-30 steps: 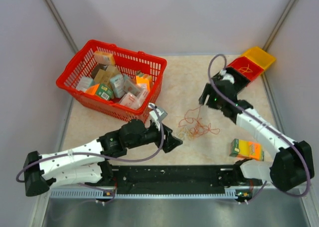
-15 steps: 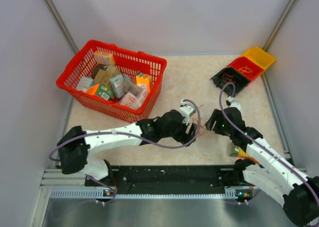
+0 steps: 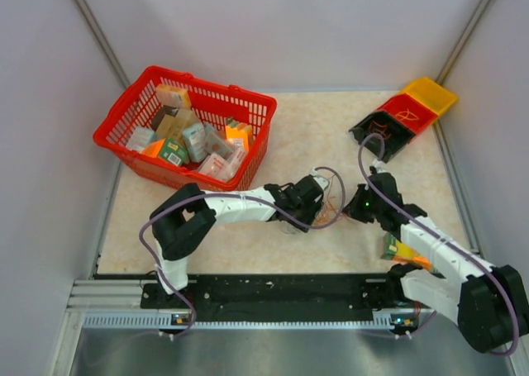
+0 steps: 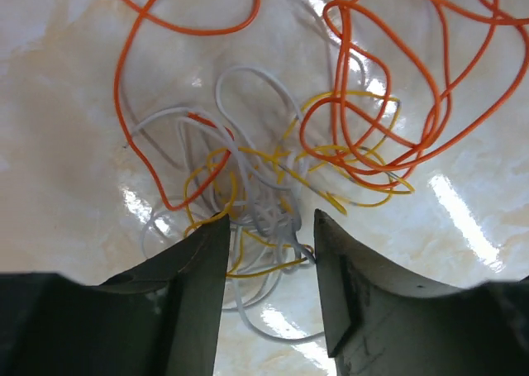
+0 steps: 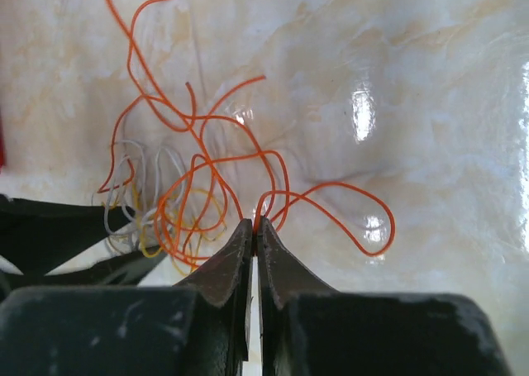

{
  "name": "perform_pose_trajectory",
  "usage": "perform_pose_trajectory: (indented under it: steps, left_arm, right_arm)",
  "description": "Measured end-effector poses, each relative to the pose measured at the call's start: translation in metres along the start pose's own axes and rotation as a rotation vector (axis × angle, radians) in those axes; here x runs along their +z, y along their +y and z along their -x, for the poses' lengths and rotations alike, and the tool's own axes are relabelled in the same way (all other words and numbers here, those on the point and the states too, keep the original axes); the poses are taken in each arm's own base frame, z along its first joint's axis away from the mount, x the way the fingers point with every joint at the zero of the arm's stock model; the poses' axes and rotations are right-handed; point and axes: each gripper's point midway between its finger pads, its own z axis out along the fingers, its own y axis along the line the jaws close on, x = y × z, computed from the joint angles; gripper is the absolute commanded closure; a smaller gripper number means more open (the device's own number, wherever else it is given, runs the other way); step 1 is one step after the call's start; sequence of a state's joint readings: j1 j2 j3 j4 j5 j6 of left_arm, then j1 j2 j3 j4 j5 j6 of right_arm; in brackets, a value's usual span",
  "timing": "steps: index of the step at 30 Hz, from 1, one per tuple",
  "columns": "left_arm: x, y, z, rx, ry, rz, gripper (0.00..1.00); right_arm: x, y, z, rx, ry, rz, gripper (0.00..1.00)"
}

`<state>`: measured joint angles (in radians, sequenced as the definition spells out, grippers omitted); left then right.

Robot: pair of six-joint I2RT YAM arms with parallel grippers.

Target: Untangle the cables

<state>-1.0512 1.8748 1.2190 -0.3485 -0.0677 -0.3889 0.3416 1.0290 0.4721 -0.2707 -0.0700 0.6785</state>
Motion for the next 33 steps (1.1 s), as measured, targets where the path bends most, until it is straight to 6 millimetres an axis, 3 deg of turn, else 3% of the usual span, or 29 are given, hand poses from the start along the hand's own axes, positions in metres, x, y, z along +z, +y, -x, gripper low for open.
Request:
perform_pose_trajectory:
  steps: [4, 6, 10, 12, 14, 16, 22, 29, 33]
  left_arm:
    - [0.004, 0.011, -0.005, -0.019, -0.001, 0.008, 0.83]
    - [0.002, 0.014, -0.007, -0.029, -0.017, 0.006, 0.99]
    - [-0.014, 0.019, -0.017, -0.034, -0.042, 0.000, 1.00]
    - [-0.029, 0.022, -0.025, -0.031, -0.050, 0.002, 1.00]
    - [-0.046, 0.026, -0.027, -0.031, -0.072, 0.000, 1.00]
    - [-0.070, 0.027, -0.022, -0.030, -0.122, -0.009, 1.00]
    - [-0.146, 0.026, 0.021, -0.028, -0.366, -0.047, 1.00]
    - [-0.177, 0.039, 0.023, 0.003, -0.416, -0.002, 1.00]
    - [-0.212, 0.041, 0.029, 0.021, -0.504, -0.023, 1.00]
  right_arm:
    - [-0.027, 0.005, 0.014, -0.016, -0.064, 0.007, 1.00]
    - [-0.056, 0.018, 0.041, -0.030, -0.166, 0.026, 1.00]
    - [-0.145, 0.054, 0.113, -0.043, -0.463, 0.090, 1.00]
    - [-0.188, 0.062, 0.138, -0.038, -0.589, 0.101, 1.00]
    - [-0.228, 0.064, 0.157, -0.021, -0.705, 0.096, 1.00]
    - [-0.250, 0.058, 0.167, -0.002, -0.778, 0.066, 1.00]
    - [-0.263, 0.022, 0.174, 0.014, -0.841, -0.135, 1.00]
    - [-0.289, -0.009, 0.190, 0.021, -0.939, -0.354, 1.00]
    - [-0.276, -0.028, 0.187, 0.012, -0.924, -0.467, 1.00]
